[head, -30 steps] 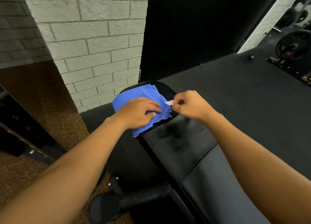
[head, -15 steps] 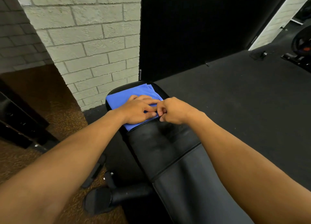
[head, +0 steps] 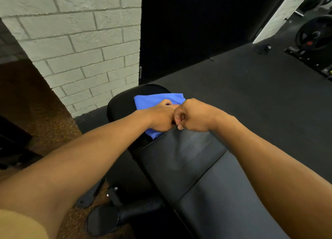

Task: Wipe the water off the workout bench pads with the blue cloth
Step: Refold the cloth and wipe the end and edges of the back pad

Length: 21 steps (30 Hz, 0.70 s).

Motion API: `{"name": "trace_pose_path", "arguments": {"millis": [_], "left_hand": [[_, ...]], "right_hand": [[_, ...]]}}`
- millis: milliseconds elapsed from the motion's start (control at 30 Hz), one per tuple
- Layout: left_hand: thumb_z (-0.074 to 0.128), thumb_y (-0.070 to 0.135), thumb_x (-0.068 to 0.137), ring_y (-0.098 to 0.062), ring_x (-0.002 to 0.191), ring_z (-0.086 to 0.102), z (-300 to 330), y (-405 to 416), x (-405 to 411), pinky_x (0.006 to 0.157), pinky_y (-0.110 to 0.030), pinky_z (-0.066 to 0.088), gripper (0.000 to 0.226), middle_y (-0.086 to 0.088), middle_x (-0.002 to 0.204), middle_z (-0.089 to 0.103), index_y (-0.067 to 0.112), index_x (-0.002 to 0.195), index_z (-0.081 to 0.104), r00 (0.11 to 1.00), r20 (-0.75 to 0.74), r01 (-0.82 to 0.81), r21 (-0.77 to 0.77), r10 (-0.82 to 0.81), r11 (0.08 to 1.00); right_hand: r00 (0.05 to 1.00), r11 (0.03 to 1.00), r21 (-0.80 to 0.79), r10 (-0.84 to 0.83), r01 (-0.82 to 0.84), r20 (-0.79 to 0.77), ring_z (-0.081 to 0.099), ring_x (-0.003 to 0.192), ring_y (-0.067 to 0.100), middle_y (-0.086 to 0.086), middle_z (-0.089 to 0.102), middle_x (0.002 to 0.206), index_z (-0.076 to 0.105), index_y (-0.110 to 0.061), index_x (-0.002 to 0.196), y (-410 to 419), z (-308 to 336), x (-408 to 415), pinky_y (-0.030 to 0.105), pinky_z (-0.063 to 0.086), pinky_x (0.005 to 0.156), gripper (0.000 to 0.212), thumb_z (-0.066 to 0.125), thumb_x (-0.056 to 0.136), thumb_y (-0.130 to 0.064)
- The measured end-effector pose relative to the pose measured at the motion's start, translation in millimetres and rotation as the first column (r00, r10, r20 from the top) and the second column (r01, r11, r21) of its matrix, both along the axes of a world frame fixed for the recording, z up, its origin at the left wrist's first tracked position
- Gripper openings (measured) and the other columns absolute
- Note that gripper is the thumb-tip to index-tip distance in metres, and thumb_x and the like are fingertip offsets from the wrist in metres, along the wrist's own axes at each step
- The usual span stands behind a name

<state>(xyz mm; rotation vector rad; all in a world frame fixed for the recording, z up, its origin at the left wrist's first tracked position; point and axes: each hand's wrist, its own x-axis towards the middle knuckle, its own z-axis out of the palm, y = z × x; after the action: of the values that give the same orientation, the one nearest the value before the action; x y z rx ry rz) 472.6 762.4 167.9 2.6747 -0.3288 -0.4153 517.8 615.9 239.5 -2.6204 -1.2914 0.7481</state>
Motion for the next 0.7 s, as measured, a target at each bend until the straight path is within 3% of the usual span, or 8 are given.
{"name": "trace_pose_path", "arguments": {"millis": [67,133,233,333,433,500,600,700], "left_hand": [[0.043,0.019,0.103,-0.020,0.143,0.023,-1.8,-3.4,6.0,0.098,-0.015,0.014,0.027,0.010,0.141,0.051,0.026,0.121,0.061,1.000,0.003,0.010,0.010,-0.010,1.000],[0.039,0.025,0.106,-0.019,0.151,0.016,0.0,-4.4,2.4,0.110,-0.019,0.010,0.037,0.008,0.157,0.039,0.022,0.140,0.053,0.999,0.034,0.037,0.015,-0.037,0.999],[0.033,0.024,0.106,-0.016,0.153,0.015,-0.4,-1.5,-6.0,0.121,-0.026,-0.003,0.040,0.008,0.158,0.037,0.023,0.140,0.054,0.996,-0.012,0.093,0.005,-0.093,0.996],[0.038,0.027,0.104,-0.007,0.153,0.014,-1.2,7.1,-16.8,0.127,-0.038,-0.005,0.042,0.018,0.161,0.031,0.034,0.143,0.051,0.978,0.005,0.210,0.006,-0.210,0.978],[0.042,0.031,0.104,0.001,0.154,-0.002,-10.1,24.9,-29.9,0.125,-0.046,-0.007,0.048,0.036,0.161,0.009,0.044,0.150,0.040,0.942,0.031,0.333,0.057,-0.335,0.941],[0.043,0.036,0.105,0.000,0.154,-0.007,-14.6,38.1,-39.7,0.124,-0.047,-0.008,0.047,0.039,0.161,0.003,0.050,0.150,0.037,0.932,0.023,0.361,0.057,-0.363,0.931],[0.044,0.039,0.106,0.001,0.154,-0.008,-15.0,50.1,-54.2,0.124,-0.047,-0.009,0.043,0.041,0.159,0.008,0.057,0.145,0.038,0.927,0.013,0.375,0.038,-0.375,0.926],[0.047,0.035,0.106,0.006,0.153,-0.007,-16.1,57.2,-65.7,0.125,-0.048,-0.010,0.039,0.041,0.157,0.020,0.051,0.141,0.051,0.933,0.018,0.360,0.003,-0.360,0.933]], "right_hand": [[1.000,1.000,-0.009,-0.018,0.018,0.002,0.061,0.074,0.011,-0.012,0.063,0.071,0.064,-0.028,0.065,2.4,-0.1,-1.9,0.025,0.048,0.067,0.027,0.073,0.079,-0.007],[0.999,0.999,-0.018,-0.036,0.037,0.007,0.060,0.072,0.008,-0.013,0.063,0.070,0.065,-0.028,0.065,3.6,1.6,-3.2,0.023,0.046,0.066,0.027,0.074,0.079,-0.007],[0.998,0.998,-0.015,-0.064,0.064,0.025,0.060,0.072,0.003,-0.015,0.064,0.069,0.070,-0.025,0.069,3.1,5.0,-6.5,0.015,0.042,0.063,0.020,0.075,0.079,-0.008],[0.995,0.997,-0.004,-0.075,0.076,0.059,0.059,0.069,-0.001,-0.015,0.063,0.067,0.073,-0.023,0.072,-0.4,6.4,-11.6,0.006,0.039,0.059,0.015,0.076,0.079,-0.010],[0.994,0.996,0.009,-0.085,0.085,0.075,0.057,0.064,-0.002,-0.011,0.064,0.068,0.072,-0.021,0.072,-3.3,5.7,-13.8,0.007,0.040,0.057,0.014,0.075,0.079,-0.009],[0.992,0.995,0.021,-0.101,0.099,0.078,0.057,0.063,0.000,-0.009,0.066,0.069,0.073,-0.019,0.074,-4.3,4.2,-14.5,0.012,0.042,0.059,0.012,0.075,0.079,-0.008],[0.991,0.992,0.044,-0.118,0.115,0.063,0.056,0.059,-0.005,-0.012,0.063,0.064,0.074,-0.015,0.077,-6.2,2.1,-15.5,0.007,0.040,0.056,0.008,0.076,0.079,-0.008],[0.991,0.991,0.051,-0.124,0.122,0.053,0.056,0.058,-0.004,-0.012,0.064,0.065,0.073,-0.014,0.077,-6.7,1.2,-15.4,0.007,0.042,0.057,0.008,0.077,0.079,-0.007]]}}
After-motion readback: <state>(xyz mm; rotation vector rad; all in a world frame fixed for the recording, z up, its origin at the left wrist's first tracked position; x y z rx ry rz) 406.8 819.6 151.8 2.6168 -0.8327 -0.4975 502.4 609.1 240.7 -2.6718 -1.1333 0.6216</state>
